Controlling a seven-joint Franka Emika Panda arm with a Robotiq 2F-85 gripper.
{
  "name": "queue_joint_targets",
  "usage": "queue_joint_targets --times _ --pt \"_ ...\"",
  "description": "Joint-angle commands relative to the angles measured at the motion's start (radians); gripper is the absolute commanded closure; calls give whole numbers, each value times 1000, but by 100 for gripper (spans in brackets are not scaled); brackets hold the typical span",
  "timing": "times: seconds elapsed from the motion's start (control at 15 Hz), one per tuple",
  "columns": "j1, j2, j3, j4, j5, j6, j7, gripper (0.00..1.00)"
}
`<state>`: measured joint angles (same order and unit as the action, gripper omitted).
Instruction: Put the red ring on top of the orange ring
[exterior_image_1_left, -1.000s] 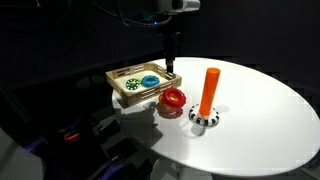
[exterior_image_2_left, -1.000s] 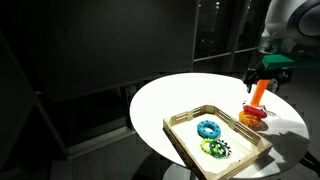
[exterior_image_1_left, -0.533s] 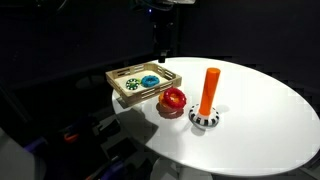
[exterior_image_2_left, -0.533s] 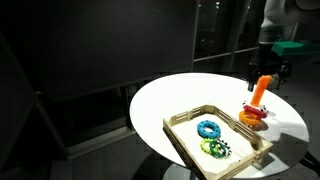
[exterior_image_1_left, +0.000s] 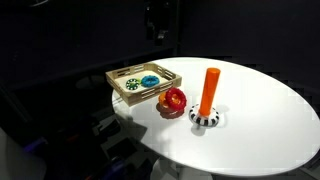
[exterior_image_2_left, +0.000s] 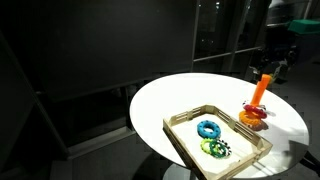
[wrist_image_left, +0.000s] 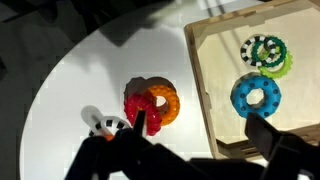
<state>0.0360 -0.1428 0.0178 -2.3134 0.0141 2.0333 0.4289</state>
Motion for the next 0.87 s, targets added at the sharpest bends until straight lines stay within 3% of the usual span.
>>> queue_joint_targets --times 0.0,0.8 --pt "-8 -71 19 -4 -1 -19 -24 0" --pt "-14 -83 36 1 3 -2 -5 0"
